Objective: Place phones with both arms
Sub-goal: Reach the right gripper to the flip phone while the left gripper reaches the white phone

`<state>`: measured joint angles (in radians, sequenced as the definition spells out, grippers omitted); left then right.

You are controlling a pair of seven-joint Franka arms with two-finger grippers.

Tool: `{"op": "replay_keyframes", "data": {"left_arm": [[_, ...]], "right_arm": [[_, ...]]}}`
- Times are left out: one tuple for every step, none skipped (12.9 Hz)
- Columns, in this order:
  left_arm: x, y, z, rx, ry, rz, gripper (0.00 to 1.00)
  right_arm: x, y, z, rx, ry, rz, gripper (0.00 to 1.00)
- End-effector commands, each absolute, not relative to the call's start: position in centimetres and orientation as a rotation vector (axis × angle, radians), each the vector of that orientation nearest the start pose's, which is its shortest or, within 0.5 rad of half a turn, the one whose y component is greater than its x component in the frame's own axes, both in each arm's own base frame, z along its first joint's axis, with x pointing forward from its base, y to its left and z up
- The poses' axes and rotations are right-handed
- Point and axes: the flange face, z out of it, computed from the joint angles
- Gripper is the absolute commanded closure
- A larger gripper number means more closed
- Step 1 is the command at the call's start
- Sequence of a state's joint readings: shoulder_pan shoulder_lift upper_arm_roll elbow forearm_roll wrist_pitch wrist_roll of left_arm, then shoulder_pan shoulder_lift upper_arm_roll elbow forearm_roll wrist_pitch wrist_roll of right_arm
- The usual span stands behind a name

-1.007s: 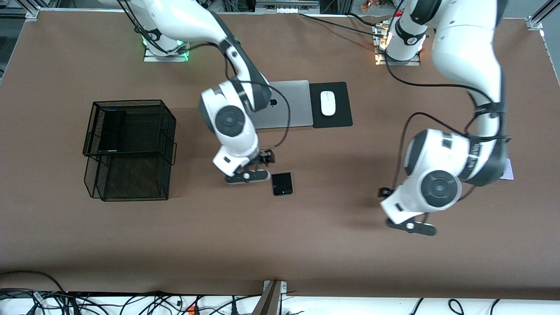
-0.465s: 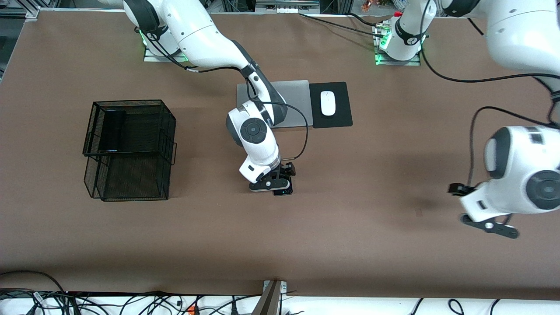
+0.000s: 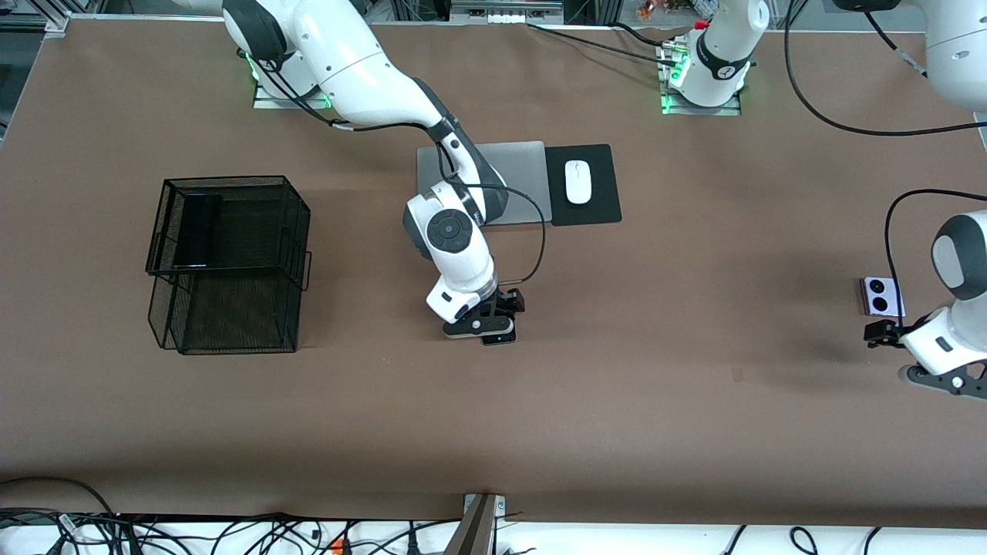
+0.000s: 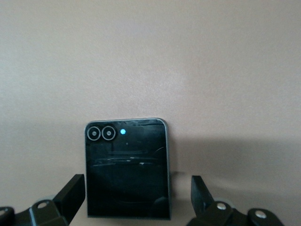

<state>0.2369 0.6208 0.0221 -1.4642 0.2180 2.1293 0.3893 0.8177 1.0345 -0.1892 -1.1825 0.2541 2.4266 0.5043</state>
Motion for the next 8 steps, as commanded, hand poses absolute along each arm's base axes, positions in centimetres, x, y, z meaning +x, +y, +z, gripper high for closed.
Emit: {"op": "replay_keyframes", "data": {"left_arm": [[66.6,21.1,31.5,-2.929,0.343,0.022,0.0],[66.0,22.0,31.1,-2.938,0.317,0.037,0.0],[65.4,22.9,30.5,-2.946,0.297,0.058,0.0],[64.8,24.0,30.2,-2.953,0.271,0.07,0.0],[64.2,24.6,29.6,-2.96,0.261,0.092,0.0],[63.4,25.9,29.0,-2.968,0.233,0.111,0.0],[62.7,26.4,28.0,-2.976,0.249,0.141,0.0],[61.7,27.7,27.2,-2.982,0.308,0.17,0.0]], "right_arm": [[60.6,50.4,18.2,-2.942,-0.092,-0.297,0.01],[60.6,50.4,18.2,-2.941,-0.094,-0.299,0.01],[60.5,50.5,18.3,-2.939,-0.093,-0.299,0.01],[60.6,50.5,18.4,-2.937,-0.094,-0.302,0.01],[60.6,50.5,18.3,-2.937,-0.094,-0.302,0.01],[60.6,50.5,18.0,-2.935,-0.096,-0.309,0.01],[60.5,50.7,17.6,-2.931,-0.097,-0.32,0.01],[60.1,50.9,16.8,-2.933,-0.108,-0.32,0.01]]}}
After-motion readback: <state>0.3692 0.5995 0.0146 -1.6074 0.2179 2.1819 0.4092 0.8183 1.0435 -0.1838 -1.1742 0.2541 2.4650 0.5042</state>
